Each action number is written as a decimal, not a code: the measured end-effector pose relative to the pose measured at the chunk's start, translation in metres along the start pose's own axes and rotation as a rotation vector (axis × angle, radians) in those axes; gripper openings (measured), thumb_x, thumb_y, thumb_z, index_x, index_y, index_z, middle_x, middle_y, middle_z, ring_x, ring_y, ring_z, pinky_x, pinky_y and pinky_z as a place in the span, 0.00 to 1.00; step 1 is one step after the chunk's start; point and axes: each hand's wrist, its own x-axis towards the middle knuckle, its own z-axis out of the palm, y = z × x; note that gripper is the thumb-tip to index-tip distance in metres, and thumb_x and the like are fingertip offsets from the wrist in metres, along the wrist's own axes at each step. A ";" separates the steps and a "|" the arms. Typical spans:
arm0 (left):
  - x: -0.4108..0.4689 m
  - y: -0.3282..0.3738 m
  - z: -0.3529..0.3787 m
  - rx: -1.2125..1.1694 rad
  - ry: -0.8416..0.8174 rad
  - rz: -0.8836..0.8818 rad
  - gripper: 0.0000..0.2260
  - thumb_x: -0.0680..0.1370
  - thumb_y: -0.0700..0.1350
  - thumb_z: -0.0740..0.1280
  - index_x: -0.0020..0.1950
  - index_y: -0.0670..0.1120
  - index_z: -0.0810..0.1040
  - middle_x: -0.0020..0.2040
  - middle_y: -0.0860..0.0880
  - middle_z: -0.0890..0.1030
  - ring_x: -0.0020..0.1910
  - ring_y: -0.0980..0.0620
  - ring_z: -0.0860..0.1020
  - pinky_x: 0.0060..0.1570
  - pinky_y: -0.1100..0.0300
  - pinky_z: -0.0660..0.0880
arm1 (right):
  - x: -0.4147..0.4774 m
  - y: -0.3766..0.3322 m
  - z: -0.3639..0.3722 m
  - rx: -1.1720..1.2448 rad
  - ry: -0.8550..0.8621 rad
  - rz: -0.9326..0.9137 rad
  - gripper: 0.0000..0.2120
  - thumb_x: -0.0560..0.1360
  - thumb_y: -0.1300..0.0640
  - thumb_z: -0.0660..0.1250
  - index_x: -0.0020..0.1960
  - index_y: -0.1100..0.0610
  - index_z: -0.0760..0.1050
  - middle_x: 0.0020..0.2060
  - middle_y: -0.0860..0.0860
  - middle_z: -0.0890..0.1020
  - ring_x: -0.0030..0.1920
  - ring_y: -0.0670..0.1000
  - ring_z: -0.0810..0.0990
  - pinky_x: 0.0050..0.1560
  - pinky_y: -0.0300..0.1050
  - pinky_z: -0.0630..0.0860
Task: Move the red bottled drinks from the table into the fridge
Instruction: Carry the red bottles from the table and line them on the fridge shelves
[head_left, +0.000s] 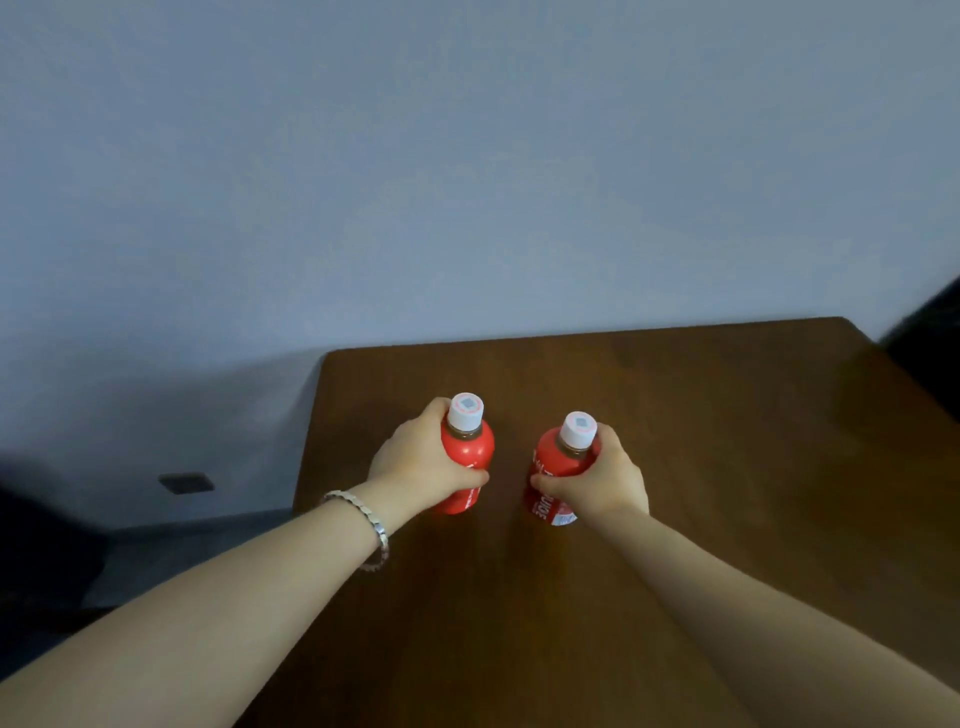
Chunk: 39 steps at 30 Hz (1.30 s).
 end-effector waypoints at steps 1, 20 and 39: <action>-0.010 0.015 0.006 -0.007 -0.013 0.014 0.35 0.63 0.53 0.77 0.66 0.56 0.65 0.59 0.53 0.76 0.58 0.48 0.76 0.57 0.52 0.73 | -0.009 0.007 -0.018 -0.001 0.019 0.013 0.35 0.63 0.54 0.78 0.65 0.50 0.65 0.57 0.50 0.78 0.53 0.51 0.76 0.52 0.47 0.75; -0.332 0.384 0.249 0.076 -0.402 0.691 0.32 0.62 0.52 0.78 0.62 0.56 0.67 0.55 0.53 0.75 0.55 0.48 0.76 0.56 0.47 0.75 | -0.350 0.275 -0.417 0.069 0.607 0.135 0.37 0.62 0.53 0.79 0.66 0.52 0.65 0.59 0.51 0.75 0.61 0.54 0.74 0.59 0.52 0.73; -0.690 0.659 0.584 0.178 -1.016 1.401 0.30 0.62 0.51 0.79 0.60 0.54 0.69 0.52 0.54 0.75 0.52 0.52 0.74 0.53 0.57 0.72 | -0.690 0.565 -0.631 0.214 1.281 0.664 0.34 0.59 0.51 0.80 0.61 0.51 0.71 0.50 0.46 0.77 0.51 0.47 0.75 0.52 0.41 0.72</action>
